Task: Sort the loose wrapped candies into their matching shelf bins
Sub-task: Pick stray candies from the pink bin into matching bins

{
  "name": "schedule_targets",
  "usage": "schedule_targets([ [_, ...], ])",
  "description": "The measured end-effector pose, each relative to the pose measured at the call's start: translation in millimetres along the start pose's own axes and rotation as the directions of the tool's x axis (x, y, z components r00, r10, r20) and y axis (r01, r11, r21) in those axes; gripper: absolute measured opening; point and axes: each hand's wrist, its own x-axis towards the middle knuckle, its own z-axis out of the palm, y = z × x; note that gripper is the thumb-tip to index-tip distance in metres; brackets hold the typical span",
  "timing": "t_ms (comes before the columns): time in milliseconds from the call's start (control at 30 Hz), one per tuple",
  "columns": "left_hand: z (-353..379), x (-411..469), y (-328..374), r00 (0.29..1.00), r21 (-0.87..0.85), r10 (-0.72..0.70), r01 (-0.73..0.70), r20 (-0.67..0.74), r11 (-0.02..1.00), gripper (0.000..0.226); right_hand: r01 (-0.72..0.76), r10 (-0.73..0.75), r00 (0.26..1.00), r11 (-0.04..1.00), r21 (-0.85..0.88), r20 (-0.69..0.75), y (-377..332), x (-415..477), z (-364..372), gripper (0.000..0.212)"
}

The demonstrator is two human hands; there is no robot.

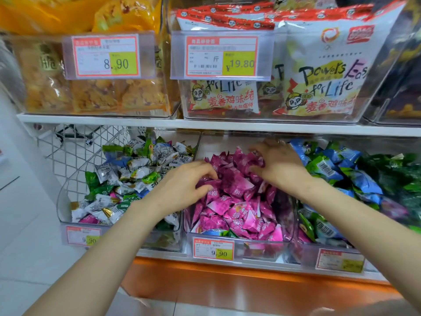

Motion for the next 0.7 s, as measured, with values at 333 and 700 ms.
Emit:
schedule_targets([
  [333, 16, 0, 25, 0.878, 0.299, -0.048, -0.11, 0.476, 0.948, 0.039, 0.351, -0.369, 0.925, 0.921, 0.171, 0.088, -14, -31, 8, 0.017],
  [700, 12, 3, 27, 0.906, 0.291, -0.032, -0.101, 0.422, 0.951, 0.017, 0.358, -0.397, 0.853, 0.918, 0.174, 0.338, -37, -40, 31, 0.034],
])
